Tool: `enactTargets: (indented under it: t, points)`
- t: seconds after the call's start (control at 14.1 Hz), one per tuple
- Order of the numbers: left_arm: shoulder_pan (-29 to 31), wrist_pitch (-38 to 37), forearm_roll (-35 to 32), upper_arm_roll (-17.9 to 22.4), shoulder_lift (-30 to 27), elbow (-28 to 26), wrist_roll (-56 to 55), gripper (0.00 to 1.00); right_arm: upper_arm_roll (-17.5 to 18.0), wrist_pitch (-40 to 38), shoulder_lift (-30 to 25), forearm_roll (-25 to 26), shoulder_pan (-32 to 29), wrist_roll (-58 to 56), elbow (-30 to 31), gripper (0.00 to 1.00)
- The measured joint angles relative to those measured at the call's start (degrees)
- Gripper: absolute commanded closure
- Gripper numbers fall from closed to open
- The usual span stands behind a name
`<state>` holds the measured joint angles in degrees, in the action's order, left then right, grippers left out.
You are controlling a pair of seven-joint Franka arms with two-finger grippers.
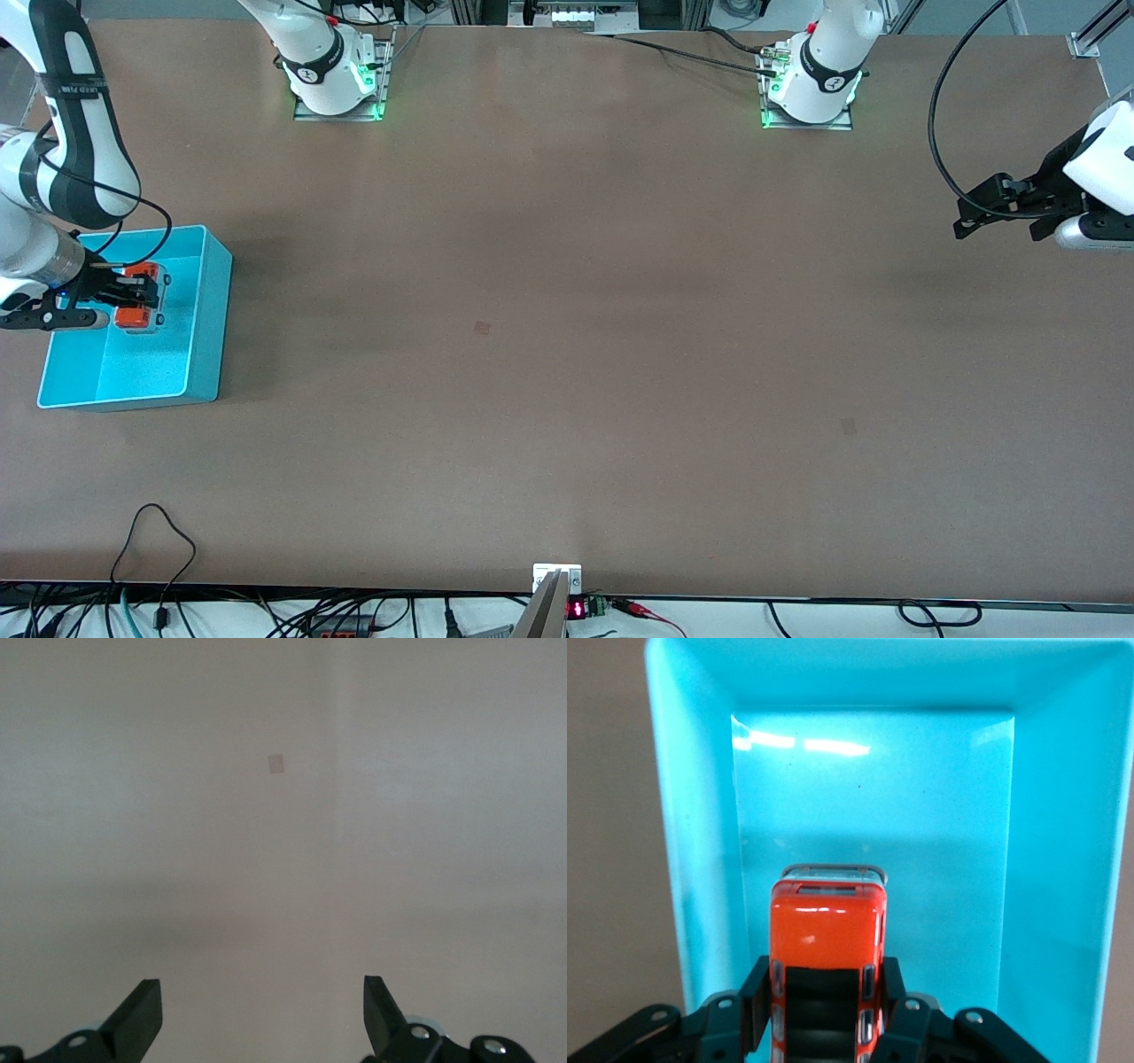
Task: Wind up bus and store in blue box
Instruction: 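Lower the bus into the box and open the right gripper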
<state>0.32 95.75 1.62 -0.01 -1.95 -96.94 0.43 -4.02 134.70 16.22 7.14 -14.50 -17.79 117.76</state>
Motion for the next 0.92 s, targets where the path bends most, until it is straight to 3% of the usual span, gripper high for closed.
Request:
enactTargets:
  t: [0.42, 0.57, 0.64, 0.71, 0.85, 0.92]
  points:
    - [0.0, 0.6, 0.0, 0.0, 0.1, 0.0, 0.0, 0.0, -0.1, 5.2, 5.8, 0.2, -3.9, -4.2, -0.1, 0.99]
    - [0.0, 0.6, 0.0, 0.0, 0.2, 0.0, 0.0, 0.0, -0.1, 6.7, 7.3, 0.2, -4.9, -5.5, -0.1, 0.94]
    - [0.0, 0.6, 0.0, 0.0, 0.2, 0.0, 0.0, 0.0, -0.1, 6.8, 7.7, 0.2, -5.1, -5.6, -0.1, 0.84]
    - [0.0, 0.6, 0.0, 0.0, 0.2, 0.0, -0.2, 0.0, -0.1, 6.9, 7.9, 0.2, -5.1, -5.6, -0.1, 0.66]
    - [0.0, 0.6, 0.0, 0.1, 0.2, 0.0, -1.0, 0.0, -0.1, 6.9, 8.1, 0.2, -5.2, -5.6, -0.2, 0.17]
    - [0.0, 0.6, 0.0, 0.1, 0.2, 0.0, -1.2, 0.0, -0.1, 6.9, 8.1, 0.2, -5.3, -5.6, -0.2, 0.0]
